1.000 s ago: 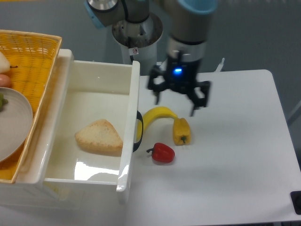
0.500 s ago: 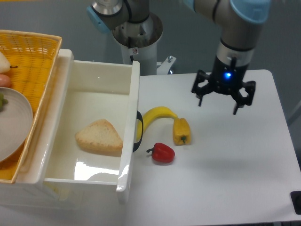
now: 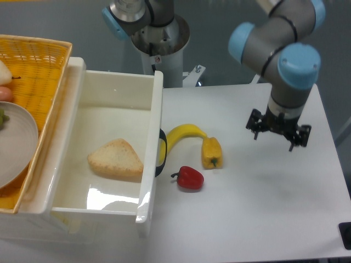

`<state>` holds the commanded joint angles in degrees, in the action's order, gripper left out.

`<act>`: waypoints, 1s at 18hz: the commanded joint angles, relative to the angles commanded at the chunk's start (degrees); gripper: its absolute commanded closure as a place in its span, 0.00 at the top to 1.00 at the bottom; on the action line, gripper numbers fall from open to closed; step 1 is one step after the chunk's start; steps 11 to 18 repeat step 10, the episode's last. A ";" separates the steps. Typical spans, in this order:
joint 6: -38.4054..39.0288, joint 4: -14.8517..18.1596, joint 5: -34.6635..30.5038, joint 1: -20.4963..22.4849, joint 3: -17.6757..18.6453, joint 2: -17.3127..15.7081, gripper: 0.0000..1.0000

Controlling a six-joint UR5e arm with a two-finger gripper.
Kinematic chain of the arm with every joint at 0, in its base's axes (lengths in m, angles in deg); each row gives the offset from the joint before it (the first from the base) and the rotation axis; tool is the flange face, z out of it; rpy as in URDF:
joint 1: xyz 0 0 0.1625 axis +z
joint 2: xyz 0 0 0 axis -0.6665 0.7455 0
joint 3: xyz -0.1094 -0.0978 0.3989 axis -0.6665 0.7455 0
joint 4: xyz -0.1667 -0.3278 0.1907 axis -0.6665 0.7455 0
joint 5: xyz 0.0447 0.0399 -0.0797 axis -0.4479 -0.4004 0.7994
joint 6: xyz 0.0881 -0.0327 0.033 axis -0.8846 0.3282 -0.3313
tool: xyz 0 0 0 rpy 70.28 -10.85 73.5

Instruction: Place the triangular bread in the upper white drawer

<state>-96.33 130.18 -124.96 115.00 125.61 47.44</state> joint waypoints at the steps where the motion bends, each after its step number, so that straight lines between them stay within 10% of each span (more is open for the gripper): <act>1: -1.41 0.00 0.00 0.44 -0.17 0.44 1.00; 18: -8.10 -1.32 -0.09 1.32 -1.06 3.34 1.00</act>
